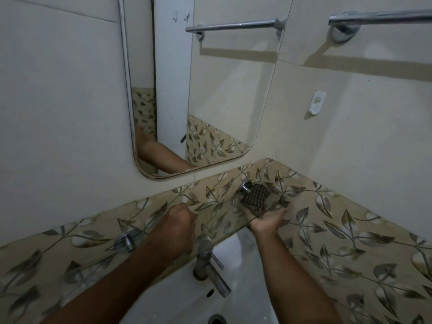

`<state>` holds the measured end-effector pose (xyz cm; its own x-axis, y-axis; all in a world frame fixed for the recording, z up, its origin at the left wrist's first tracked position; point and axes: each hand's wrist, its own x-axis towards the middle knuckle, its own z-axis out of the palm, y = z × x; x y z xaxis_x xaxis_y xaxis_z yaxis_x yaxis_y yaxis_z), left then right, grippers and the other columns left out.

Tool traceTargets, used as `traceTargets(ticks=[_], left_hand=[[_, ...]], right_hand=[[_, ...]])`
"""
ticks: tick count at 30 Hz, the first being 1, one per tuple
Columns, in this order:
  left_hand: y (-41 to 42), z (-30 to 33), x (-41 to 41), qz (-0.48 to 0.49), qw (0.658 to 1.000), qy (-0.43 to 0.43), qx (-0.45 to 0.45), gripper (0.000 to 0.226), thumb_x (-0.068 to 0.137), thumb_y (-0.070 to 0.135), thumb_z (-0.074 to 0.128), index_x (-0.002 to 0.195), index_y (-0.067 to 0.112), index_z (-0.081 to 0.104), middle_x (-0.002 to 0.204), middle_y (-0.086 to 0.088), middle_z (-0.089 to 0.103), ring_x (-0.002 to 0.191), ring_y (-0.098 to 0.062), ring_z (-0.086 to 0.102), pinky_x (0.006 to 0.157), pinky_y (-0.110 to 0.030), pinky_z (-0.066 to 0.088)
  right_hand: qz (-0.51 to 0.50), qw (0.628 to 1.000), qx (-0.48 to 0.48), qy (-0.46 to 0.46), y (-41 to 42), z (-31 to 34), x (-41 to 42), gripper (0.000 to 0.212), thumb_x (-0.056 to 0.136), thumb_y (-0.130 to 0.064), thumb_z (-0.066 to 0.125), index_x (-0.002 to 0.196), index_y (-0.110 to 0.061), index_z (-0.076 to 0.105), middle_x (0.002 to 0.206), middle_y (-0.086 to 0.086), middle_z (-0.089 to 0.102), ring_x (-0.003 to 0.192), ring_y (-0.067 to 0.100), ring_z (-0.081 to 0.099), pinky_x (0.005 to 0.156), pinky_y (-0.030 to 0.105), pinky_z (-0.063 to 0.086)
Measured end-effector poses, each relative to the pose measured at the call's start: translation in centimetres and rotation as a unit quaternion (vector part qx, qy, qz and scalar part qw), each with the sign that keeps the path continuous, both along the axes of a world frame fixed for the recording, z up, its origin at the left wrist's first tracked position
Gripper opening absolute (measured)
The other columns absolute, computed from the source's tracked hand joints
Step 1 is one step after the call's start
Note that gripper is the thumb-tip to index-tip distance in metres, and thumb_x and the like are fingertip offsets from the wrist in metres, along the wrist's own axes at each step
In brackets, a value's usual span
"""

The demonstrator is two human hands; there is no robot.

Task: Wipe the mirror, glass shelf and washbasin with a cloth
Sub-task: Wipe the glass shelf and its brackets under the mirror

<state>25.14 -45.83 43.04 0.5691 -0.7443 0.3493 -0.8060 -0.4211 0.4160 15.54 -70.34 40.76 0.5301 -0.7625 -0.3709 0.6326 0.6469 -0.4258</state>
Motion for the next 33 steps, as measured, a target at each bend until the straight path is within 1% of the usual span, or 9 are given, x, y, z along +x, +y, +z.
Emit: traceTargets(ticks=[6,11,13,16,19,24,27,29,33], left_hand=[[1.3,0.5,-0.4,0.039,0.997,0.06,-0.013,0.022,0.093,0.019,0.055,0.077,0.018,0.07,0.073,0.004,0.056,0.067,-0.009,0.056,0.061,-0.022,0.044],[1.9,0.4,-0.7,0.038,0.999,0.03,-0.009,0.019,0.093,0.018,0.055,0.088,0.012,0.073,0.09,-0.004,0.063,0.074,-0.011,0.054,0.068,-0.025,0.043],[2.4,0.4,-0.8,0.048,0.998,0.042,-0.005,0.021,0.093,0.018,0.055,0.086,0.011,0.073,0.092,-0.007,0.065,0.076,-0.014,0.058,0.069,-0.025,0.045],[3.1,0.5,-0.9,0.063,0.997,0.049,-0.005,0.024,0.092,0.021,0.053,0.092,0.013,0.075,0.098,-0.008,0.067,0.085,-0.021,0.064,0.079,-0.029,0.053],[4.0,0.8,-1.2,0.074,0.995,0.066,-0.005,0.024,0.093,0.025,0.053,0.101,0.014,0.073,0.102,-0.006,0.067,0.087,-0.019,0.063,0.078,-0.024,0.049],[5.9,1.1,-1.6,0.067,0.995,0.069,0.001,0.022,0.093,0.019,0.053,0.091,0.01,0.073,0.099,-0.011,0.061,0.087,-0.024,0.063,0.077,-0.029,0.049],[6.9,1.0,-2.2,0.07,0.996,0.051,0.003,0.021,0.093,0.02,0.054,0.094,0.011,0.074,0.1,-0.01,0.06,0.085,-0.023,0.061,0.079,-0.034,0.053],[7.5,1.0,-2.4,0.065,0.997,0.041,-0.004,0.021,0.093,0.02,0.053,0.09,0.013,0.073,0.096,-0.009,0.06,0.084,-0.022,0.06,0.08,-0.035,0.052],[9.8,1.0,-2.6,0.068,0.997,0.037,-0.012,0.022,0.092,0.018,0.052,0.086,0.013,0.073,0.091,-0.009,0.06,0.086,-0.024,0.058,0.081,-0.036,0.051]], right_hand=[[0.068,0.998,0.014,0.01,7.3,-1.8,0.1,0.099,0.082,-0.086,0.031,0.148,-0.013,0.042,0.149,0.018,0.045,0.138,0.042,0.038,0.111,0.061,0.029],[0.145,0.988,0.047,-0.003,14.6,-1.6,0.0,0.086,0.086,-0.082,0.03,0.125,-0.012,0.061,0.115,0.018,0.064,0.101,0.035,0.056,0.076,0.041,0.052],[0.169,0.984,0.047,-0.036,16.7,-2.2,0.1,0.089,0.084,-0.083,0.032,0.126,-0.011,0.063,0.121,0.021,0.066,0.112,0.038,0.057,0.084,0.045,0.056],[0.229,0.971,0.037,-0.058,19.6,-3.2,-0.2,0.091,0.086,-0.082,0.03,0.131,-0.012,0.064,0.135,0.02,0.061,0.129,0.04,0.052,0.109,0.048,0.039],[0.273,0.959,0.012,-0.081,21.3,-3.9,-1.2,0.091,0.086,-0.083,0.028,0.131,-0.013,0.065,0.14,0.016,0.058,0.126,0.039,0.058,0.103,0.046,0.048],[0.238,0.966,0.034,-0.1,20.2,-3.8,-2.1,0.099,0.084,-0.084,0.033,0.141,-0.006,0.053,0.135,0.026,0.059,0.118,0.046,0.061,0.087,0.054,0.057],[0.225,0.973,0.017,-0.041,22.2,-1.9,-1.5,0.089,0.087,-0.079,0.036,0.138,-0.009,0.055,0.119,0.023,0.069,0.118,0.041,0.059,0.096,0.05,0.049],[0.249,0.968,-0.006,-0.021,24.6,-1.7,-1.4,0.087,0.087,-0.08,0.035,0.135,-0.012,0.059,0.128,0.019,0.066,0.122,0.039,0.058,0.105,0.05,0.042],[0.326,0.942,0.019,-0.078,27.3,-2.9,-3.5,0.1,0.081,-0.086,0.035,0.134,-0.004,0.06,0.14,0.025,0.055,0.122,0.046,0.058,0.096,0.054,0.051]])
